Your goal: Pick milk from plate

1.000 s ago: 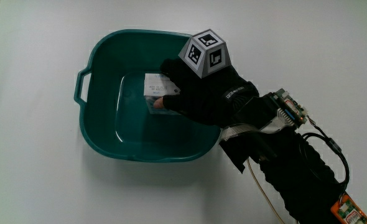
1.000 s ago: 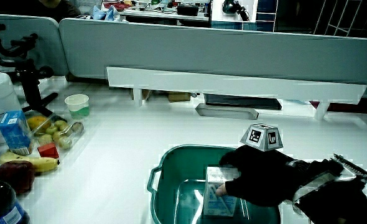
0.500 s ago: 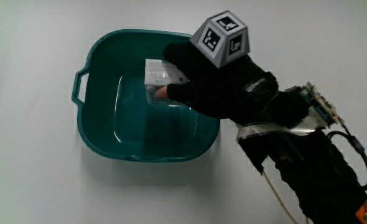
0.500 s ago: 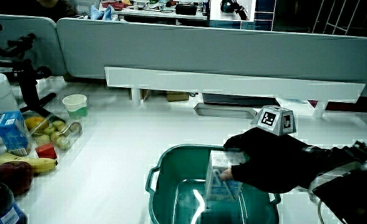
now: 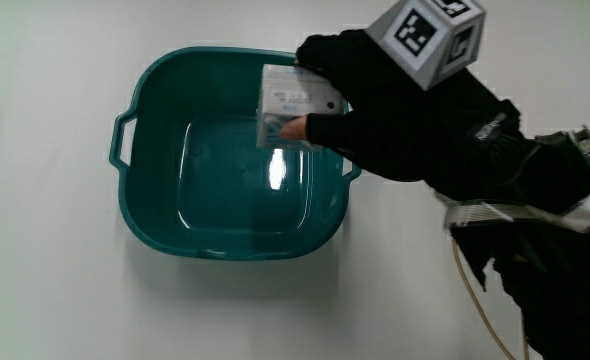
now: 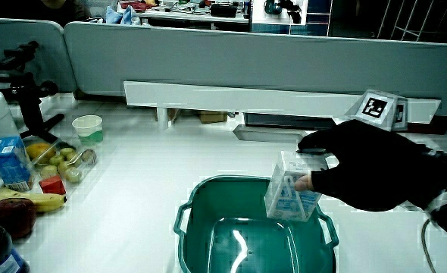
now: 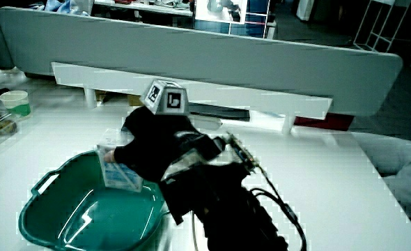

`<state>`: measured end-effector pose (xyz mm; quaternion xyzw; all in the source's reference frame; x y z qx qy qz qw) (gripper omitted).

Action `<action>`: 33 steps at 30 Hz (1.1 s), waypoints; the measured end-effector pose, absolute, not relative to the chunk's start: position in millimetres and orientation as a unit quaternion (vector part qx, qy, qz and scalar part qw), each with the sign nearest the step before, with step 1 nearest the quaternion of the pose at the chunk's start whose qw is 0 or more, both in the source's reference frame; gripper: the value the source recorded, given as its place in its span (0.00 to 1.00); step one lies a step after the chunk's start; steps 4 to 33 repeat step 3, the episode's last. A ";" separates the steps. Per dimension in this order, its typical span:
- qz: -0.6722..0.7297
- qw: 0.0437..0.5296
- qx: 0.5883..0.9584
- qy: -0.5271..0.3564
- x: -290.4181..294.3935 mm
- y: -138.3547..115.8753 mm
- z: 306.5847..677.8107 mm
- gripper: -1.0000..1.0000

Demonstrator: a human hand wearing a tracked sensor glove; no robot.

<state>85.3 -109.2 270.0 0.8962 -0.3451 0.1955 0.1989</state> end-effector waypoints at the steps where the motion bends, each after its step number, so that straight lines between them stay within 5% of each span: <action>1: 0.201 0.196 0.891 -0.356 88.7 -110.4 269.6 1.00; 33: 0.209 0.197 0.894 -0.344 95.5 -110.2 265.4 1.00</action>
